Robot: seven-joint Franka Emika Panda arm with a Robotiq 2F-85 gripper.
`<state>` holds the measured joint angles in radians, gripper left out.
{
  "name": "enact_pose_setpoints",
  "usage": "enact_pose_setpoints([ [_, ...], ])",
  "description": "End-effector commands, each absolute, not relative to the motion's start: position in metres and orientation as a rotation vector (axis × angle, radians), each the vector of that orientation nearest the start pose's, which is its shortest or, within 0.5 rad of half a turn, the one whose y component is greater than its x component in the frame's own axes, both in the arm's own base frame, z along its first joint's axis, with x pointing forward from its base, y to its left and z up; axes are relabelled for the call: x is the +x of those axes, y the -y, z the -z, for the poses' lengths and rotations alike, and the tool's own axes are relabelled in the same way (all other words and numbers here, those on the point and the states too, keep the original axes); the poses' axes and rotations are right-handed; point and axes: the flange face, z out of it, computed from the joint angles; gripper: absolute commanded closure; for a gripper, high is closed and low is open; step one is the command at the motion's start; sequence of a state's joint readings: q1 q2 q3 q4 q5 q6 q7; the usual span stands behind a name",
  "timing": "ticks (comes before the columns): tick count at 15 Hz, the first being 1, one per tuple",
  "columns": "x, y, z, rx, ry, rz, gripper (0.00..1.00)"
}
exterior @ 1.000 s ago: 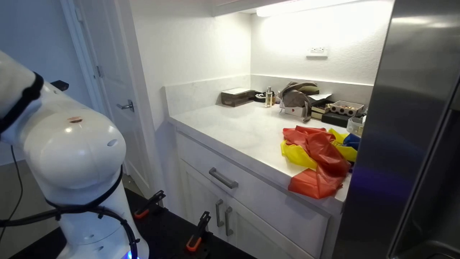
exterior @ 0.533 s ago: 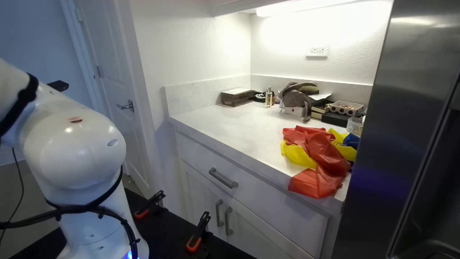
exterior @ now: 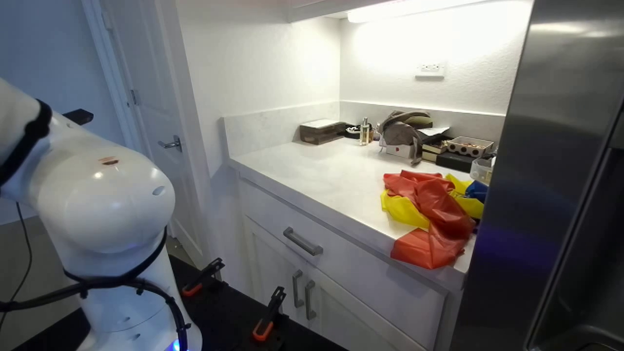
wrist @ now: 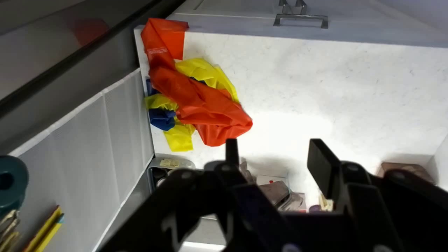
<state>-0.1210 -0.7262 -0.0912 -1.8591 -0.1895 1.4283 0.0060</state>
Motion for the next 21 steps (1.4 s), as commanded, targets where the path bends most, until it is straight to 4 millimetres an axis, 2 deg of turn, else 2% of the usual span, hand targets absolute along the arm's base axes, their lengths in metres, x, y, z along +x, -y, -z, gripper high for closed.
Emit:
enact_pose_setpoints([
  [1,0.273,0.058,-0.780,-3.255,-0.311,0.410,0.14],
  [2,0.275,0.045,-0.780,-3.269,-0.272,0.406,0.05],
  [3,0.277,0.029,-0.779,-3.285,-0.238,0.406,0.01],
  [9,0.288,-0.053,-0.772,-3.367,-0.166,0.489,0.00],
  [14,0.286,-0.102,-0.771,-3.418,-0.183,0.631,0.00],
  [17,0.292,-0.111,-0.774,-3.428,-0.218,0.864,0.00],
  [21,0.316,-0.105,-0.775,-3.369,-0.309,1.138,0.00],
])
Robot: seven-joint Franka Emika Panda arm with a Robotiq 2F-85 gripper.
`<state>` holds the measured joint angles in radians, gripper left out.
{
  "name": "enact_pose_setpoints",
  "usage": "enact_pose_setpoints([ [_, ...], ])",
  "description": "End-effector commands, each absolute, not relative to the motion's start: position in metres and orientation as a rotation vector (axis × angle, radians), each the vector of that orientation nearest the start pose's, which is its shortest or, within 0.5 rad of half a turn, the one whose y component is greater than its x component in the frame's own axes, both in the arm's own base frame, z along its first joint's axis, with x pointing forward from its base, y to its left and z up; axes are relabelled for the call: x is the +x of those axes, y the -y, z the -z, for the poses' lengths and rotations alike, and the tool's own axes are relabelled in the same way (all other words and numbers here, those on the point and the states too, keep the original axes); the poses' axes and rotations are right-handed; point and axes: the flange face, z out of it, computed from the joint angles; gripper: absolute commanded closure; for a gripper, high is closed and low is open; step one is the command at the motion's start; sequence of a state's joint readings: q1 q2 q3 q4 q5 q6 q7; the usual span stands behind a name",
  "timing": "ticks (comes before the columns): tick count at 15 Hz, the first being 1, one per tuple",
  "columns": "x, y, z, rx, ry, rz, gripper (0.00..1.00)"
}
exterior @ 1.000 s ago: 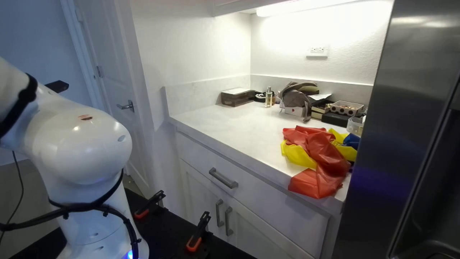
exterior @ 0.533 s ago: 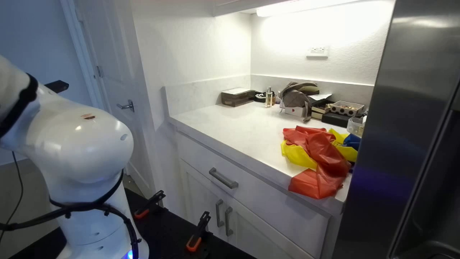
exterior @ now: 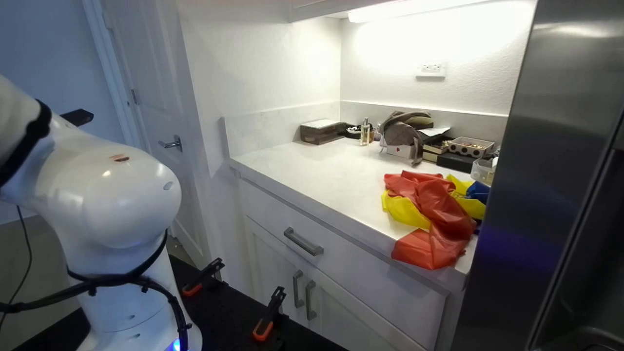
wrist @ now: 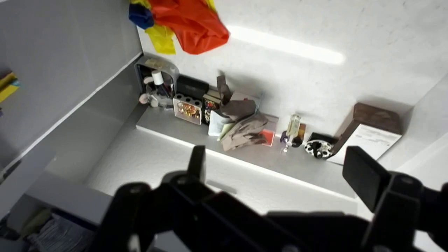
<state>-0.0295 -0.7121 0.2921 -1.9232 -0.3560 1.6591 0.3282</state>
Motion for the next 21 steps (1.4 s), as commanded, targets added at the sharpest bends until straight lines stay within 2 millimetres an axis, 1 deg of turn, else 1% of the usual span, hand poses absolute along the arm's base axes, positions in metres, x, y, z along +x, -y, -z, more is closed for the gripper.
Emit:
enact_pose_setpoints([
  [1,0.321,-0.102,-0.775,-3.356,-0.316,1.195,0.00],
  [4,0.335,-0.091,-0.777,-3.302,-0.349,1.368,0.00],
  [9,0.356,-0.066,-0.788,-3.199,-0.378,1.575,0.00],
  [15,0.377,-0.043,-0.799,-3.086,-0.371,1.748,0.00],
  [21,0.400,-0.028,-0.805,-3.002,-0.347,1.886,0.00],
])
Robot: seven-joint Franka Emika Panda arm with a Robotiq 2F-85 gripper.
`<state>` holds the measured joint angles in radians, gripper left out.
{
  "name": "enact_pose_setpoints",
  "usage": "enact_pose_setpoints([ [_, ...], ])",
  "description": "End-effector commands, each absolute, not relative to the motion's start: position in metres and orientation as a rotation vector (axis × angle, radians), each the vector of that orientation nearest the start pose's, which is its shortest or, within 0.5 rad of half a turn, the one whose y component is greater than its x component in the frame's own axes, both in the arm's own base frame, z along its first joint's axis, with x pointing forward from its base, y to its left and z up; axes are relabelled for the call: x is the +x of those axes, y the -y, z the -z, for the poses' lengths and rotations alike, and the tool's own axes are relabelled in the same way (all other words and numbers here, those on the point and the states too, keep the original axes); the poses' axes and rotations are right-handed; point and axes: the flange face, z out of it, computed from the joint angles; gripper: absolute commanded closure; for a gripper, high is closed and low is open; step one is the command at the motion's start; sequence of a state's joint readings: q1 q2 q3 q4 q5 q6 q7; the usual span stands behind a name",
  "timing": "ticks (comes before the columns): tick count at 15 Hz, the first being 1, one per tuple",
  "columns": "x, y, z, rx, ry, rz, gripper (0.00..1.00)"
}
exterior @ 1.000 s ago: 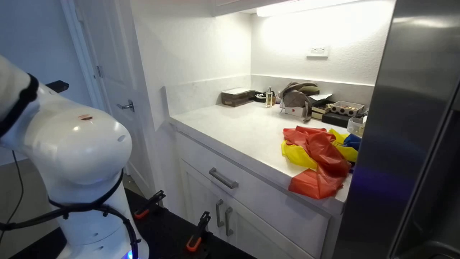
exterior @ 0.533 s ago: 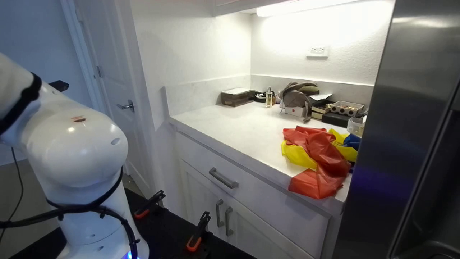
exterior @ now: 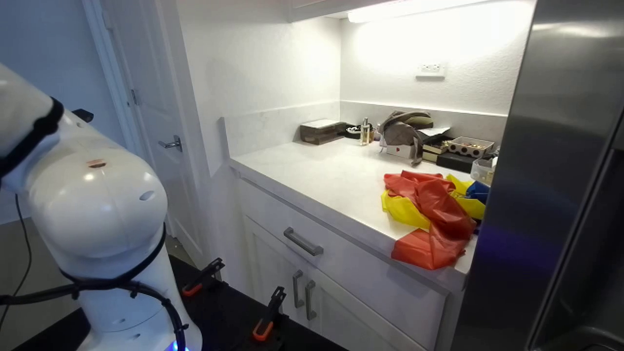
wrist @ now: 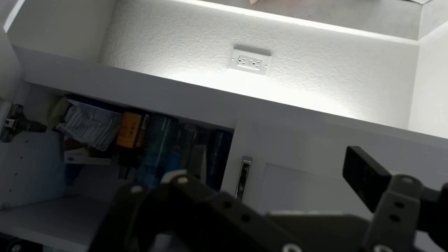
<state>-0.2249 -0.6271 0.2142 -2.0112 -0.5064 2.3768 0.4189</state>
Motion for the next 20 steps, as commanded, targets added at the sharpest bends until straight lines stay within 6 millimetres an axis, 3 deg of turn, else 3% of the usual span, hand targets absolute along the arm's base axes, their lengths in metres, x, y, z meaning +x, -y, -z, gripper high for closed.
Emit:
enact_pose_setpoints([
  [1,0.404,-0.026,-0.806,-2.984,-0.345,1.910,0.00],
  [11,0.446,0.006,-0.814,-2.890,-0.394,2.136,0.00],
  [20,0.486,0.007,-0.815,-2.811,-0.378,2.274,0.00],
])
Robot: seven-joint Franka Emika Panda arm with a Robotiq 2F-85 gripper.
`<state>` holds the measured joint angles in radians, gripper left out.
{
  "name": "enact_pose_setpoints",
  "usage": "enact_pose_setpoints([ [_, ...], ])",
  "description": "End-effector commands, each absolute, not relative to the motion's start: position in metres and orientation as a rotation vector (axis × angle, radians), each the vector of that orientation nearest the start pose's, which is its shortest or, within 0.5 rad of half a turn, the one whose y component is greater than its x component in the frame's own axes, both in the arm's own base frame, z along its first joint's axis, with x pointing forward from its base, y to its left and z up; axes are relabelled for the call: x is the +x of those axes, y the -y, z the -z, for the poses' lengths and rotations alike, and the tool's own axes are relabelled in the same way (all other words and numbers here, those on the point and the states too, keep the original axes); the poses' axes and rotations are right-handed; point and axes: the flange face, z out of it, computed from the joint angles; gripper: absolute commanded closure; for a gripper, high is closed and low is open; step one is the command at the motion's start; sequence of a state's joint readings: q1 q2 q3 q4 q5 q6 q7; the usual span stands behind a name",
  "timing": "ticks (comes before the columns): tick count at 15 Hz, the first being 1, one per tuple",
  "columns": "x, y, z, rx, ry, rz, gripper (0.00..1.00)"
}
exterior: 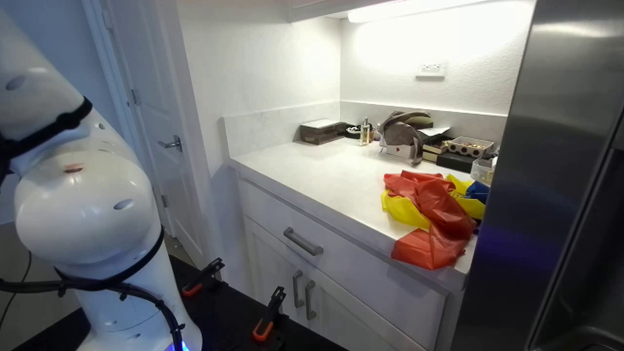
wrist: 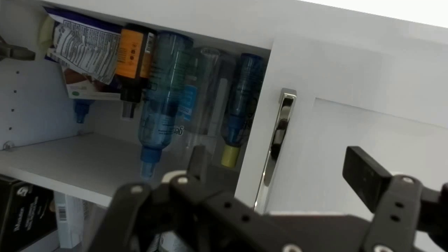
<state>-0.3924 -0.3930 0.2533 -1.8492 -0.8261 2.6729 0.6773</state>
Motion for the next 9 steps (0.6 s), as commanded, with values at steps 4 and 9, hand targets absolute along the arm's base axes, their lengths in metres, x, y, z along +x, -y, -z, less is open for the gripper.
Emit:
enact_pose_setpoints([
  [4,0.508,0.017,-0.815,-2.809,-0.385,2.280,0.00],
  [9,0.534,0.029,-0.819,-2.809,-0.386,2.288,0.00],
])
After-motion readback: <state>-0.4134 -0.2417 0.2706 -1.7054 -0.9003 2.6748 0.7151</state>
